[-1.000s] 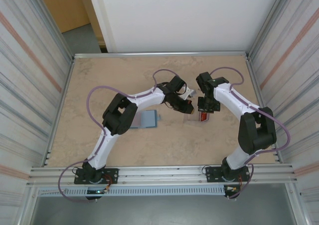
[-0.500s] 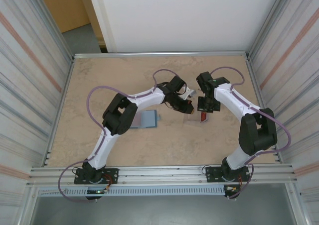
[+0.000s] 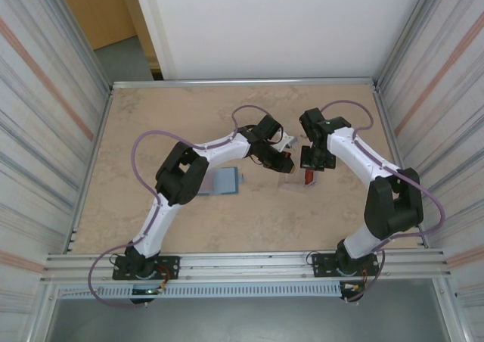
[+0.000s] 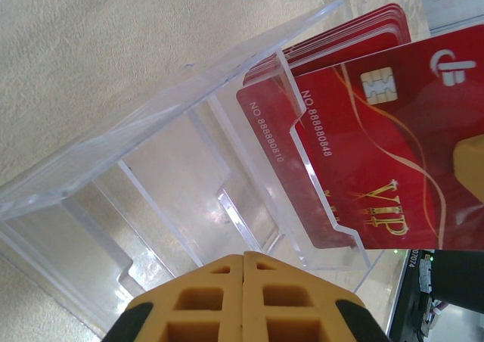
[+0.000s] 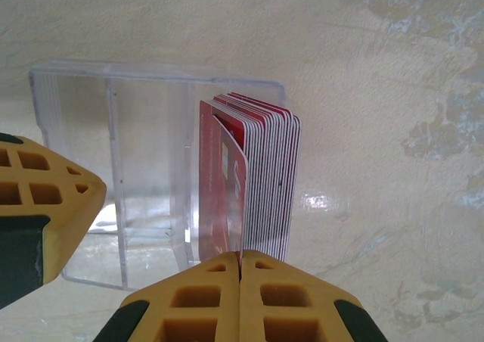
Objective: Put the credit cards into the card holder
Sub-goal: Pick up the credit card from the storage box.
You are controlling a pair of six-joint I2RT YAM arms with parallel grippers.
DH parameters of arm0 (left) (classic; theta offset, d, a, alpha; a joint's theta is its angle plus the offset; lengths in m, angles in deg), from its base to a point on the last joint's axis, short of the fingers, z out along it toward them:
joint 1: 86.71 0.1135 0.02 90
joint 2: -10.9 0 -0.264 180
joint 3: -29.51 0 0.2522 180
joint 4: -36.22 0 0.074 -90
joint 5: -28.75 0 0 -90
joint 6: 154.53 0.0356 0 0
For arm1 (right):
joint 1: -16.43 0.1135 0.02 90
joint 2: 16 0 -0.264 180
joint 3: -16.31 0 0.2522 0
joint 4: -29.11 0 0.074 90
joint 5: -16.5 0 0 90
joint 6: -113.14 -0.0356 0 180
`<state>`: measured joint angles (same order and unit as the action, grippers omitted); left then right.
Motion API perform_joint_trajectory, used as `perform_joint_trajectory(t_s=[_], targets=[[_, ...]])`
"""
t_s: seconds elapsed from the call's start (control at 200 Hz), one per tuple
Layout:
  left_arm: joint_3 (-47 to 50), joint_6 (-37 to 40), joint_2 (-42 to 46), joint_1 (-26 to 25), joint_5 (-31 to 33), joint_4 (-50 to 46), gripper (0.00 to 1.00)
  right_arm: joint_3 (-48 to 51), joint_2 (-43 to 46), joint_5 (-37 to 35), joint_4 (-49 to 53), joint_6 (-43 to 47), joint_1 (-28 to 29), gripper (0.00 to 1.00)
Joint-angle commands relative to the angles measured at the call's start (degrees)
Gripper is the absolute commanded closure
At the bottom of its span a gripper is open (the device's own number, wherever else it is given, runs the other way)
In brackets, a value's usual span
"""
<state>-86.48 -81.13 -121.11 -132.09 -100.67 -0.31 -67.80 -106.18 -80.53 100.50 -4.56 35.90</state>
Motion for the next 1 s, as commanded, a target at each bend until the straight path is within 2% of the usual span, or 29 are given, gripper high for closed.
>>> perform_joint_trajectory(t_s=[0.0, 0.556, 0.712, 0.792, 0.992], targets=[[1.9, -0.1, -1.3, -0.2, 1.3, -3.1, 1.0, -1.2, 1.7, -1.3, 4.5, 1.6, -0.7, 1.0], [1.1, -0.4, -0.1, 0.6, 1.1, -3.6, 1.0, -0.4, 6.1, 6.7, 3.0, 2.2, -2.9, 1.0], [-0.1, -0.1, 2.2, 1.2, 0.9, -5.1, 1.0, 0.4, 10.7, 9.0, 1.6, 2.5, -4.6, 1.0], [0.3, 0.0, 5.3, 2.4, 0.6, -5.1, 0.97, 1.6, 14.9, 12.6, -1.0, 2.4, -6.3, 1.0], [2.6, 1.8, 16.2, 5.6, 0.6, -4.7, 0.82, 3.1, 23.8, 27.8, -9.3, 0.5, -11.2, 1.0]])
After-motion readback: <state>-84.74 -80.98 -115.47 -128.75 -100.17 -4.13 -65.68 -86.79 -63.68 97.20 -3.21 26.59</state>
